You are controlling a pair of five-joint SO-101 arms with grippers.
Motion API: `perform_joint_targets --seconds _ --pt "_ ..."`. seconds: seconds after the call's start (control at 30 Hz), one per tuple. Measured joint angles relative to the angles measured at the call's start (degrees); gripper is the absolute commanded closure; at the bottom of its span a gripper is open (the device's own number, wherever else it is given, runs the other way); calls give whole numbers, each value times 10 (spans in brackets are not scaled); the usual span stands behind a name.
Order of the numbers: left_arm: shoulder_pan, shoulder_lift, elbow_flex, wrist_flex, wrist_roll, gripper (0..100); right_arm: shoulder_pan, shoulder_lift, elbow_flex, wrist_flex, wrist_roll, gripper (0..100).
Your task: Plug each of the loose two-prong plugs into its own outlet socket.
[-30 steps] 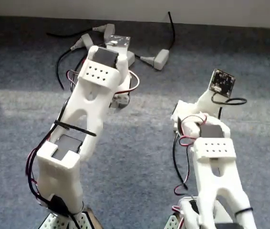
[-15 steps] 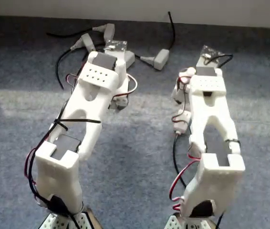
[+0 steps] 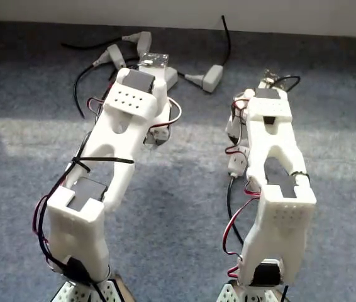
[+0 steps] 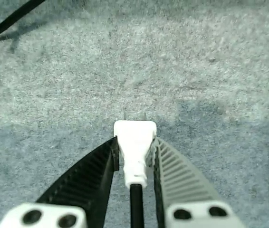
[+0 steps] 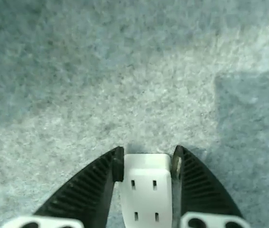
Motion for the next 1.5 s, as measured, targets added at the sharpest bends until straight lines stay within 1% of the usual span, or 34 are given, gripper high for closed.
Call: perform_joint_targets --seconds 0.23,0.37,0.43,0.63,0.8,0.97,1.1,1.33,1.5 --pt "0 0 0 0 0 994 0 14 7 -1 0 821" --pt "0 0 0 0 0 994 -3 -5 7 22 0 735" --pt "0 0 0 0 0 994 -10 -13 7 34 0 721" --pt "0 0 0 0 0 994 -30 -13 7 48 22 721" --pt "0 0 0 0 0 994 -44 -13 13 48 25 721" --pt "0 0 0 0 0 994 -43 -13 -19 49 26 721" --pt "0 0 0 -1 0 994 -44 -14 -19 72 26 721" --pt "0 0 1 -9 0 994 -51 -15 40 69 26 721" --pt "0 0 1 -9 0 994 -76 -15 45 66 27 730"
